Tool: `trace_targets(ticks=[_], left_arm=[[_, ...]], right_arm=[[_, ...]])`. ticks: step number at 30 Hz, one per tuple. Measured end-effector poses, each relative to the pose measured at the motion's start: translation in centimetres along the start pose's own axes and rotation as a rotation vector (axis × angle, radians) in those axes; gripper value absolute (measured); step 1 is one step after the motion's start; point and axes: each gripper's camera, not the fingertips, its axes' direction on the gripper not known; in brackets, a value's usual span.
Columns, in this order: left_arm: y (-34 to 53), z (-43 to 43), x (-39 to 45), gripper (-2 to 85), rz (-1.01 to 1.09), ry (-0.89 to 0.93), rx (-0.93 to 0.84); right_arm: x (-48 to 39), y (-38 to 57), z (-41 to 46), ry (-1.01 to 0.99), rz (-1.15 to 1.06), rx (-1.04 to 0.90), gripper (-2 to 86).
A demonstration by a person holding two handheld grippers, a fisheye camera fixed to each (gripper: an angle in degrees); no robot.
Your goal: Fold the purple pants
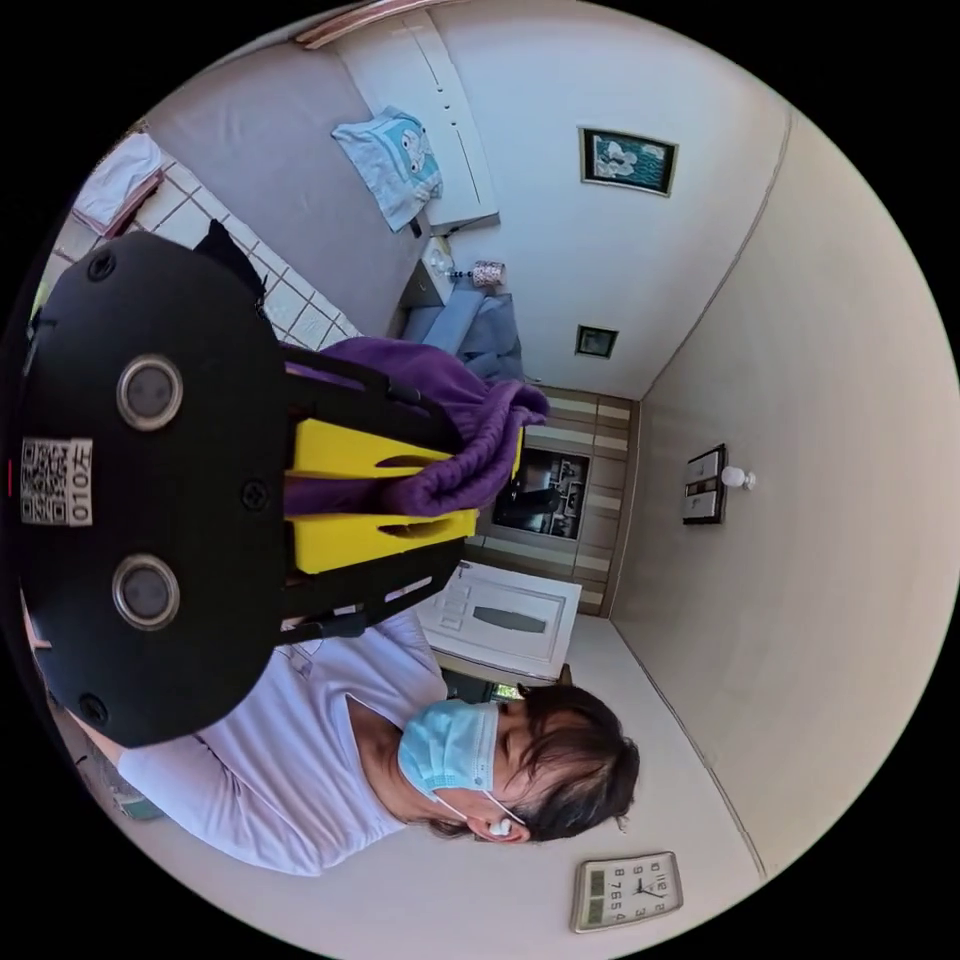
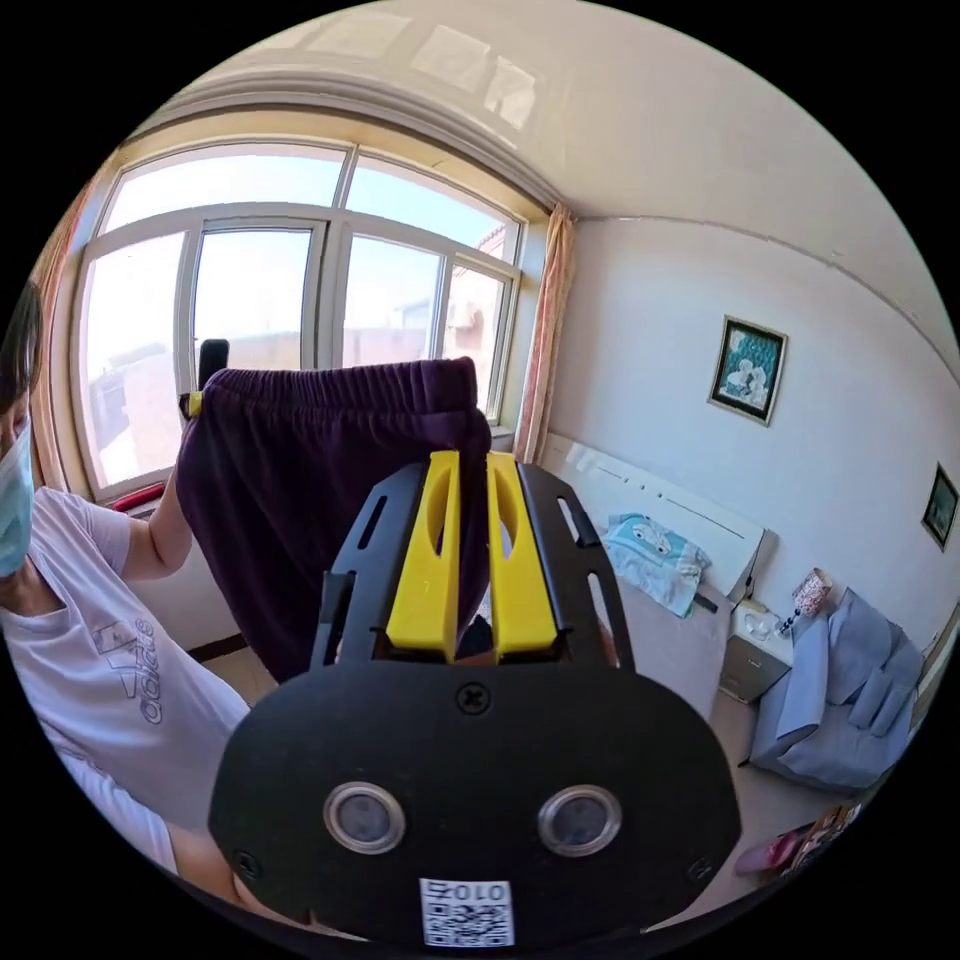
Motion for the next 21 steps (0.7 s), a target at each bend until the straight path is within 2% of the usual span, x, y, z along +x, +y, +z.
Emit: trace_targets(ticks=[5,8,13,17,21], left_arm=[[-5.0,9.8,7.3,8.8,0.057,-0.039,0.008],[-7.4,15.4,10.1,8.7,0.055,-0.040,0.005],[-10.5,23.2,14.6,8.6,0.157,-0.153,-0.019],[-9.7,25.0,15.9,8.6,0.214,-0.213,0.034],[-4.4,23.2,13.3,8.5,0.082,-0.206,0.172]], right_arm=[[6.8,-0.9,-6.4,0.020,-0.014,0.043,3.8],[9.9,-1.9,-7.8,0.038,-0.004,0.042,3.9],[12.6,-4.3,-6.5,0.041,-0.001,0.036,4.6],[13.2,-7.5,-3.0,-0.013,-0.050,0.043,5.1],[12.1,-9.7,1.8,-0.032,-0.103,0.026,5.2]])
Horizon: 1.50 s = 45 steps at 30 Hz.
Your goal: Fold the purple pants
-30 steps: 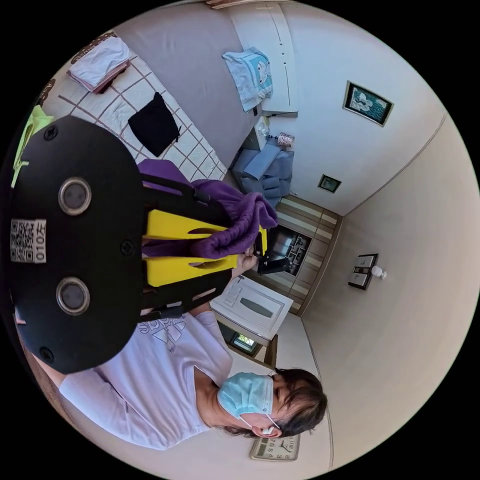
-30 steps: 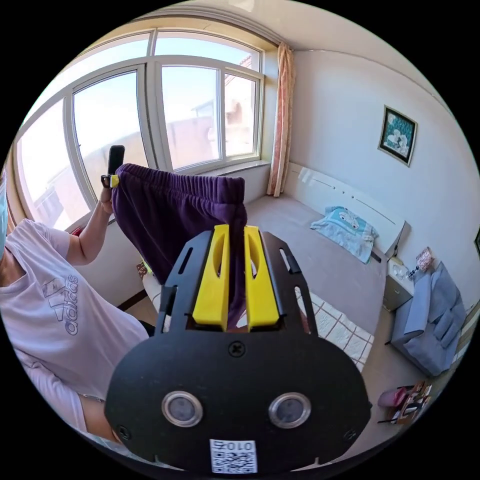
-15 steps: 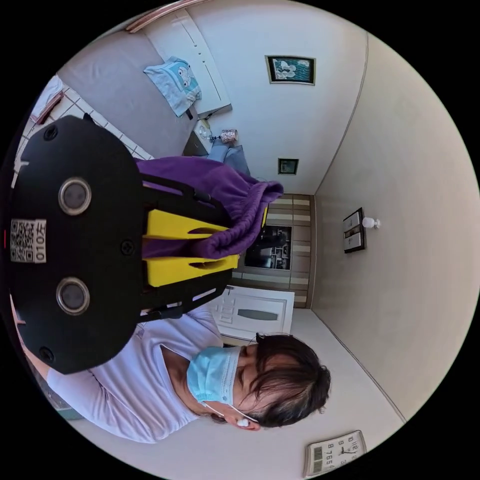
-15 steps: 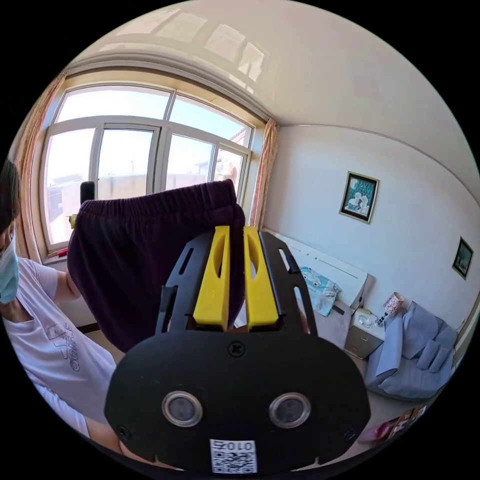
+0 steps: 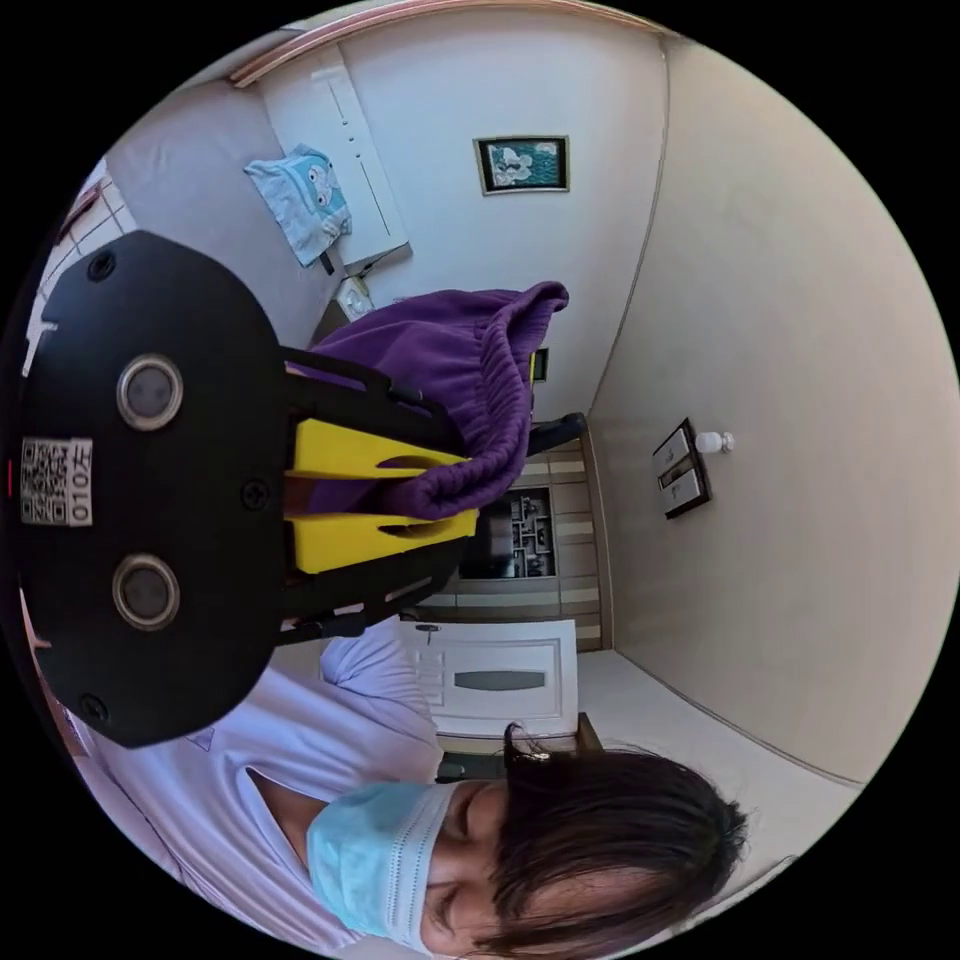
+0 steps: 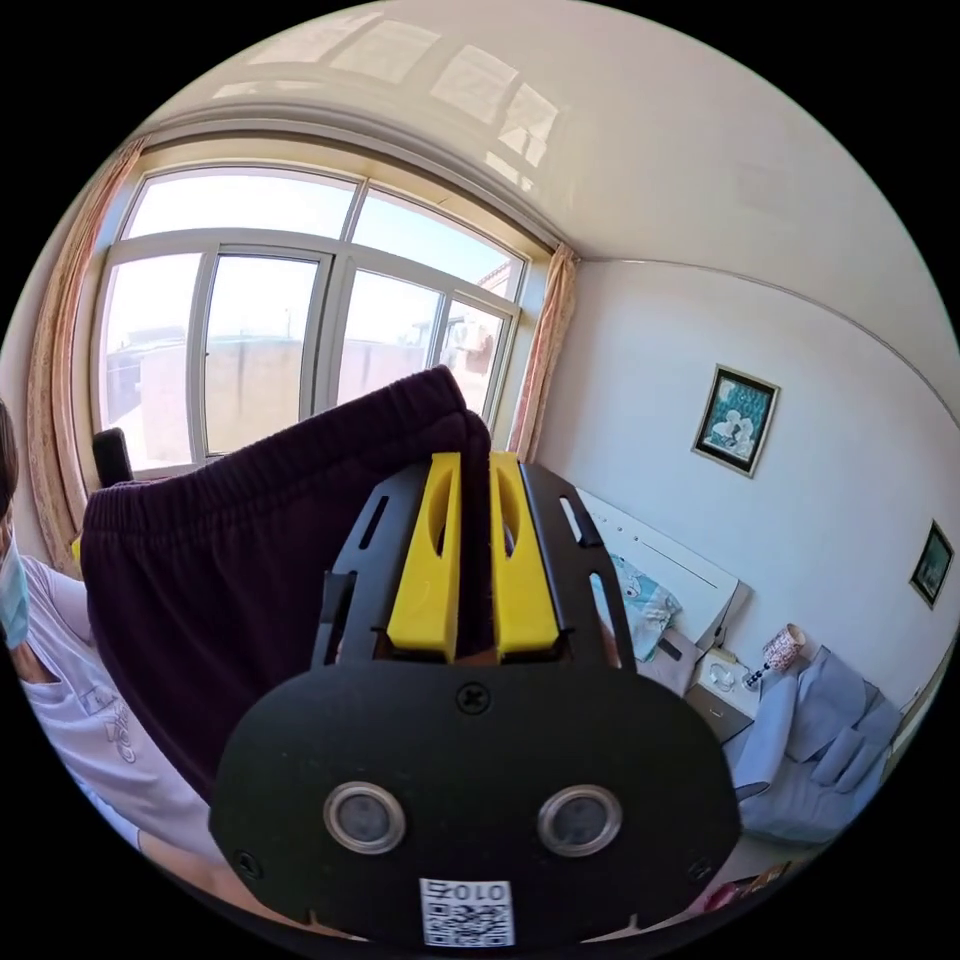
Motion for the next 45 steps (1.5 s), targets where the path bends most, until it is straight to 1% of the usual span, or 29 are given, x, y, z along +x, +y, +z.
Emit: trace_targets(ticks=[3,5,6,7,8,9,10,11,12,13,14,15,16,17,19,21,24,27,29,32,34,36,40,41,42,43,44,45], left_arm=[[5.9,-2.1,-1.8,8.4,-0.094,-0.060,0.014],[10.5,-3.3,-2.8,8.3,-0.162,-0.124,-0.022],[14.0,-4.0,-3.5,8.3,-0.207,-0.177,-0.062],[18.1,-4.7,-4.3,8.2,-0.269,-0.234,-0.112],[20.3,-5.1,-4.8,8.2,-0.312,-0.256,-0.138],[25.3,-6.0,-6.0,8.1,-0.420,-0.281,-0.179],[30.9,-7.1,-6.9,8.0,-0.523,-0.306,-0.204],[33.8,-7.7,-7.4,8.0,-0.571,-0.322,-0.213],[40.0,-8.9,-8.1,7.9,-0.672,-0.355,-0.225],[46.0,-10.2,-8.4,7.8,-0.758,-0.402,-0.240],[49.0,-10.8,-8.5,7.8,-0.807,-0.422,-0.248],[54.5,-11.8,-8.6,7.7,-0.892,-0.464,-0.275],[59.5,-12.5,-8.7,7.6,-0.992,-0.485,-0.309],[61.5,-12.8,-8.6,7.6,-1.021,-0.493,-0.327],[67.7,-13.3,-8.4,7.5,-1.096,-0.547,-0.426],[71.0,-13.6,-8.8,7.5,-1.139,-0.540,-0.470],[74.2,-15.2,-9.8,7.6,-1.182,-0.529,-0.430],[75.6,-16.9,-11.6,7.7,-1.188,-0.557,-0.433],[76.6,-18.1,-12.6,7.7,-1.200,-0.585,-0.425],[79.3,-20.5,-13.8,7.7,-1.256,-0.697,-0.412],[83.6,-22.0,-15.0,7.6,-1.370,-0.749,-0.435],[87.4,-22.0,-15.9,7.6,-1.431,-0.763,-0.502],[94.7,-20.2,-16.4,7.5,-1.566,-0.764,-0.607],[95.3,-20.0,-16.3,7.5,-1.586,-0.772,-0.598],[96.0,-19.9,-15.9,7.4,-1.608,-0.784,-0.542],[96.2,-19.7,-15.3,7.4,-1.616,-0.790,-0.479],[96.3,-19.5,-15.1,7.4,-1.616,-0.790,-0.458],[96.0,-19.0,-14.7,7.4,-1.600,-0.779,-0.438]], right_arm=[[-1.1,-0.4,7.0,-0.076,-0.040,-0.067,5.6],[-2.3,0.6,15.0,-0.157,-0.072,-0.172,5.7],[-2.8,1.1,17.3,-0.181,-0.081,-0.199,5.8],[-3.7,2.4,22.1,-0.239,-0.094,-0.254,5.8],[-4.8,4.1,27.3,-0.304,-0.117,-0.317,5.8],[-5.5,5.1,30.0,-0.336,-0.126,-0.350,5.8],[-6.9,7.5,35.5,-0.408,-0.135,-0.422,5.9],[-8.6,10.2,41.0,-0.482,-0.124,-0.492,5.8],[-9.5,11.7,43.7,-0.520,-0.112,-0.529,5.8],[-11.4,14.9,48.9,-0.581,-0.089,-0.608,5.8],[-13.5,18.2,53.8,-0.614,-0.059,-0.689,5.7],[-14.6,19.8,56.0,-0.624,-0.044,-0.732,5.7],[-16.6,22.7,60.0,-0.637,-0.015,-0.820,5.7],[-18.5,25.1,63.4,-0.642,-0.002,-0.890,5.6],[-21.1,27.5,67.6,-0.651,-0.025,-0.980,5.6],[-23.0,28.4,71.1,-0.661,-0.050,-1.032,5.5],[-25.0,27.2,76.7,-0.654,-0.101,-1.075,5.4],[-27.6,24.6,82.4,-0.620,-0.201,-1.102,5.3],[-29.9,22.9,86.9,-0.542,-0.237,-1.109,5.5],[-31.8,23.0,91.2,-0.471,-0.178,-1.085,6.6],[-32.1,24.5,92.3,-0.458,-0.143,-1.074,7.5],[-31.6,26.6,92.1,-0.455,-0.083,-1.046,7.9],[-27.7,34.3,88.0,-0.435,0.057,-0.973,8.2],[-25.9,36.8,86.3,-0.395,0.100,-0.976,8.2],[-24.9,38.1,85.4,-0.373,0.132,-0.982,8.1],[-22.7,40.7,83.3,-0.353,0.213,-0.994,8.1],[-20.5,43.5,80.9,-0.339,0.316,-1.008,7.8],[-19.4,45.0,79.6,-0.337,0.368,-1.012,7.7]])
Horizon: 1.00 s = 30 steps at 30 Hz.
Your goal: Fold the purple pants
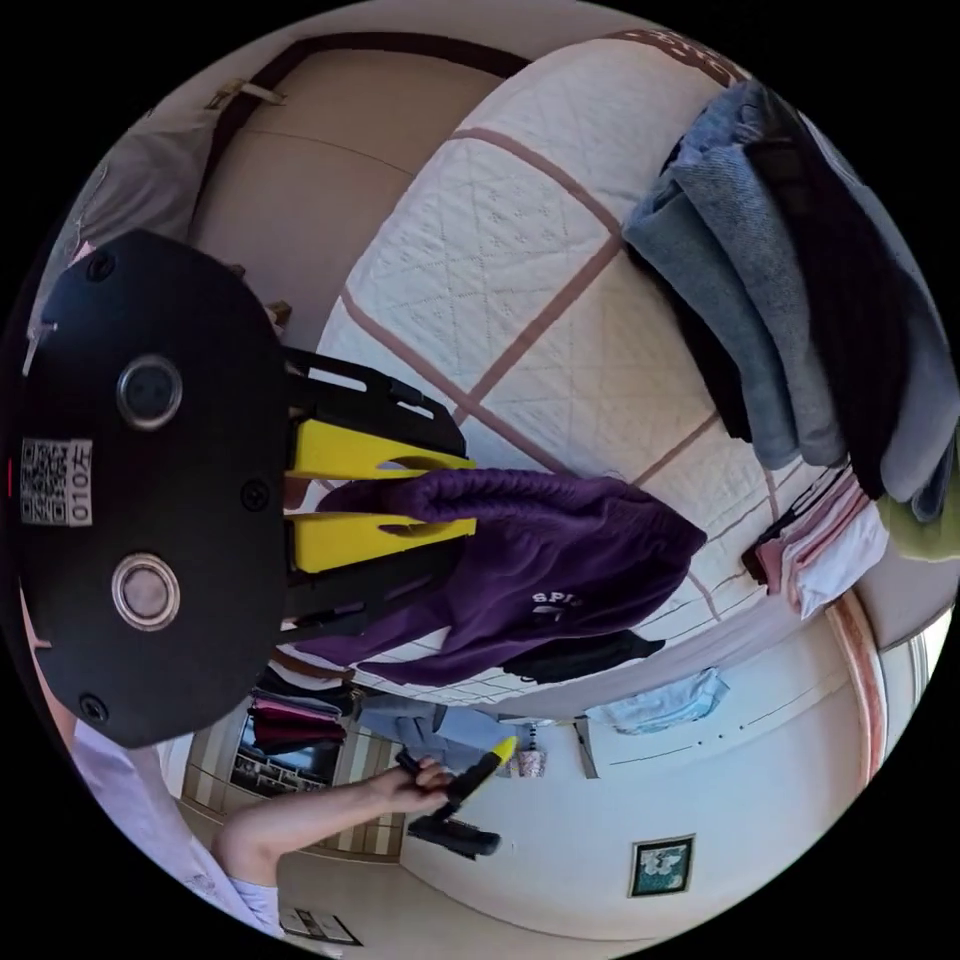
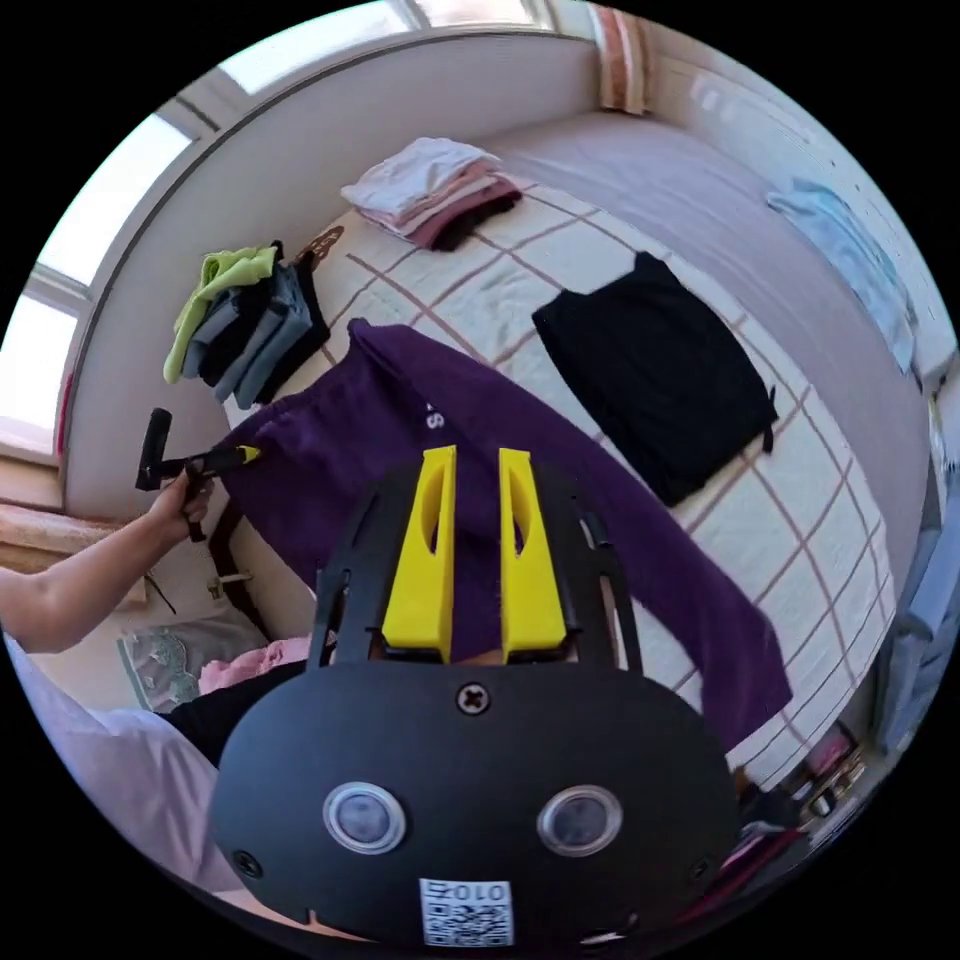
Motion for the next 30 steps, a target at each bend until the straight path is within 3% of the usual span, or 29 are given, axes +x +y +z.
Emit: trace_targets(ticks=[2,5,11,17,26,30], left_arm=[[0.7,-0.1,1.7,7.3,0.071,-0.014,0.004],[1.4,-1.8,2.8,6.9,0.101,-0.120,0.010],[1.0,-1.8,-0.2,6.0,0.059,-0.273,-0.019],[2.8,1.6,-1.6,6.3,0.036,-0.348,-0.160],[11.7,0.5,-3.1,6.5,-0.162,-0.211,0.086],[13.4,1.5,-3.3,6.1,-0.183,-0.151,0.123]], right_arm=[[5.1,7.5,0.5,-0.075,0.189,0.010,7.4],[8.7,16.8,1.7,-0.030,0.375,-0.067,7.1],[10.5,29.9,4.2,0.033,0.559,-0.176,7.2],[12.0,34.6,7.7,0.044,0.644,-0.208,10.6],[18.9,37.2,10.2,0.230,0.840,-0.227,12.6],[22.1,38.5,12.5,0.202,0.904,-0.237,12.6]])
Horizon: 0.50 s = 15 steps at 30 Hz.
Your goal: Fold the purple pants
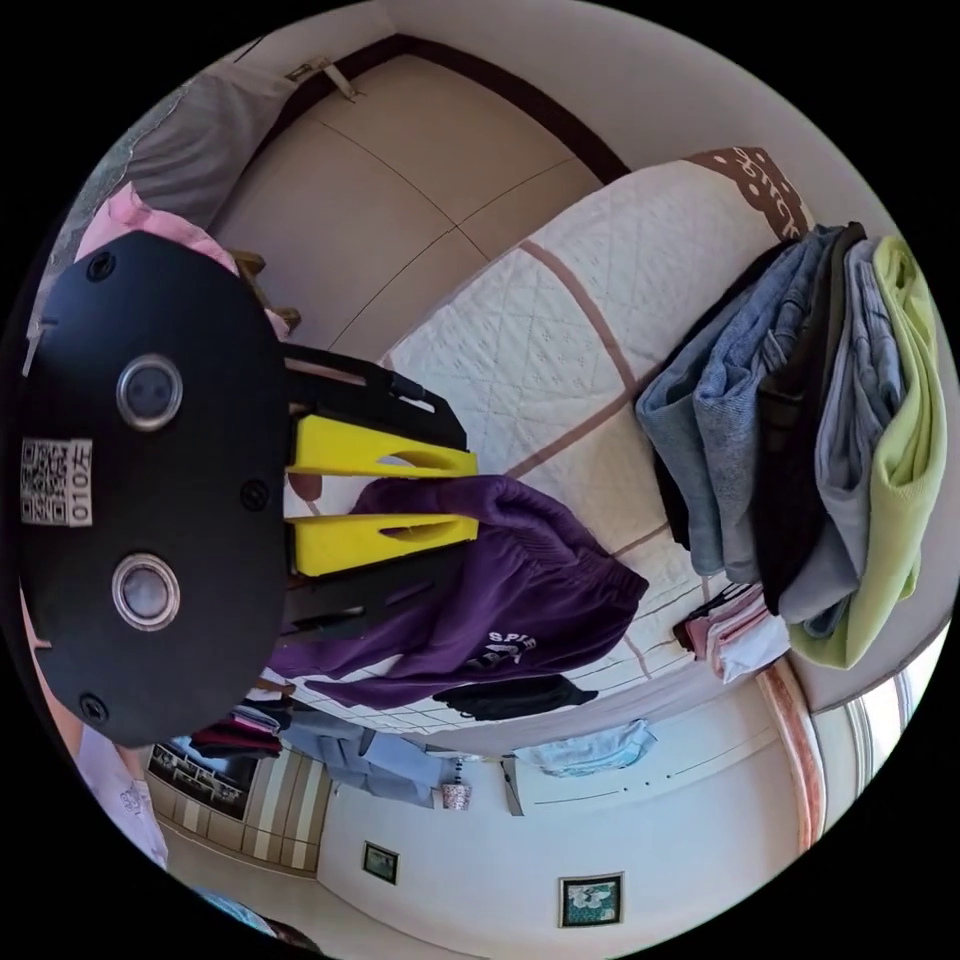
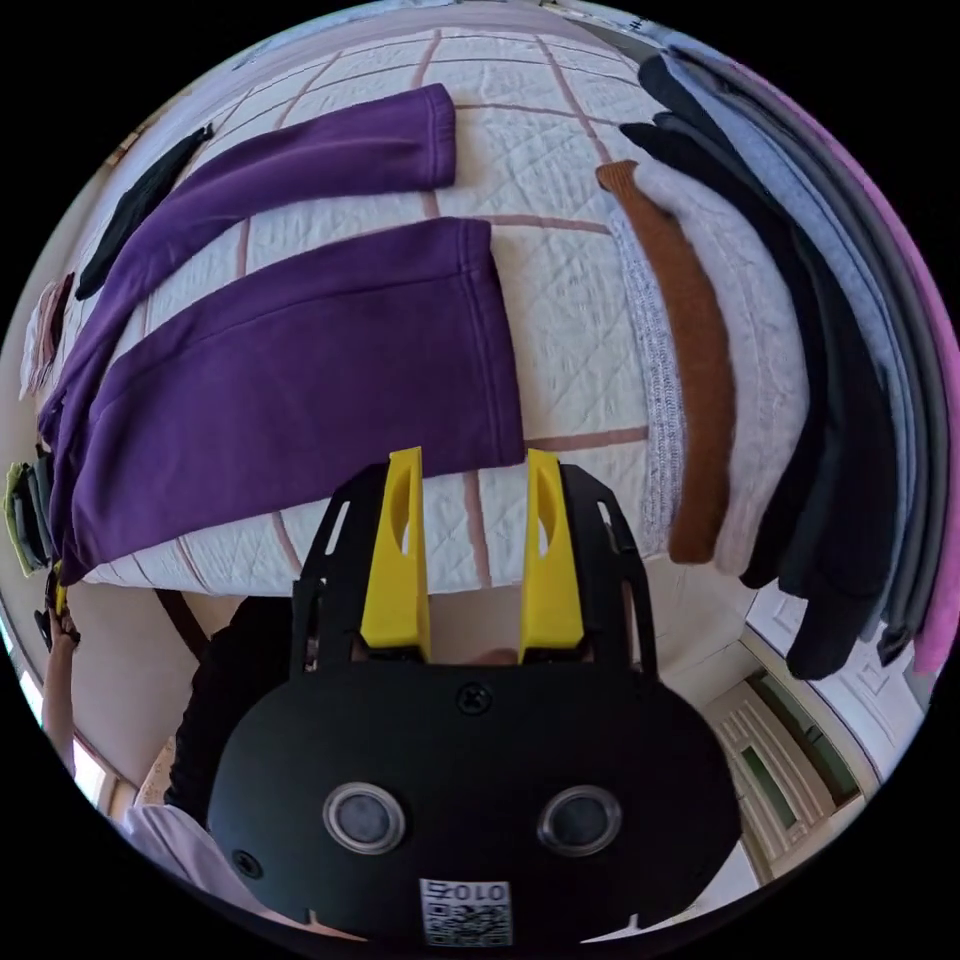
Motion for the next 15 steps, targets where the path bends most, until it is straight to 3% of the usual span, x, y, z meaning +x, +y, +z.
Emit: trace_targets(ticks=[4,7,11,15], left_arm=[[0.3,0.1,0.9,5.6,0.021,-0.054,-0.004],[0.2,-0.2,1.5,5.6,0.041,-0.083,-0.032],[-0.3,-0.9,2.5,5.9,0.062,-0.136,-0.063],[-1.6,-0.7,3.0,6.6,0.089,-0.173,-0.151]], right_arm=[[1.2,-1.8,2.7,-0.097,0.033,-0.026,11.3],[0.2,-2.2,2.6,-0.137,-0.076,-0.046,7.7],[-0.2,-0.7,-0.5,0.043,-0.224,-0.123,6.0],[2.0,1.0,1.2,0.235,-0.215,-0.294,5.7]])
